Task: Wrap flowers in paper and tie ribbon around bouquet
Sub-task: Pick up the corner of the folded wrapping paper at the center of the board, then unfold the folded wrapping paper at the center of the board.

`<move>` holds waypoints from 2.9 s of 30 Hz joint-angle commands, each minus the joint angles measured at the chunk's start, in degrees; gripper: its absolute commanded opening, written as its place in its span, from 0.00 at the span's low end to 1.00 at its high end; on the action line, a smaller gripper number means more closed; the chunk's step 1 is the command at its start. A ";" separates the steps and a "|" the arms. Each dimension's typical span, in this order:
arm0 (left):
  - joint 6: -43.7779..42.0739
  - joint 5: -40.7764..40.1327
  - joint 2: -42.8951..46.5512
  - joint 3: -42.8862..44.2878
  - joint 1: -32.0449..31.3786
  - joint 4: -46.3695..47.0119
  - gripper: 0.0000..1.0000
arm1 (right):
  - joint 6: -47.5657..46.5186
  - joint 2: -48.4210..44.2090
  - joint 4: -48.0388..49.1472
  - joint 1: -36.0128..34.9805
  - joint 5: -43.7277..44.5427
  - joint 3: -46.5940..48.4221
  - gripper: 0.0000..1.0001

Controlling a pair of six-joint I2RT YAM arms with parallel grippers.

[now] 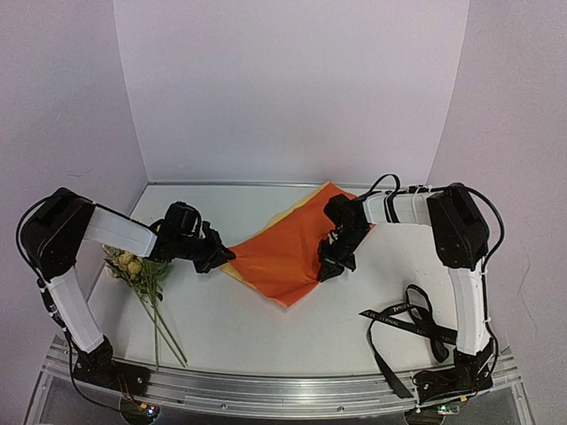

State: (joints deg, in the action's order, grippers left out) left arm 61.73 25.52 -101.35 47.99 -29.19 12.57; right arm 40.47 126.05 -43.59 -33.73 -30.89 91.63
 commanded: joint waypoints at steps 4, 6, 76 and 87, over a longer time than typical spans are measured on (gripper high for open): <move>-8.78 -16.87 23.76 -4.60 -1.65 -12.51 0.00 | -0.20 3.35 -3.25 -3.78 1.20 9.52 0.51; -11.76 -18.76 28.70 -4.51 -2.69 -15.05 0.00 | 0.31 2.07 -3.43 -4.14 2.13 9.03 0.60; -58.85 8.57 -7.36 40.28 -35.66 -38.17 0.00 | 7.88 -44.30 9.83 -2.86 20.27 -29.05 0.76; -57.06 11.83 -6.02 31.98 -38.14 -36.53 0.01 | 16.64 -41.79 18.98 -2.90 21.75 -41.64 0.70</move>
State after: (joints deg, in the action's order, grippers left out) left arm 3.99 34.75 -108.88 82.45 -66.25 -25.32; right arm 51.60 82.19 -32.22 -36.51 -9.36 53.07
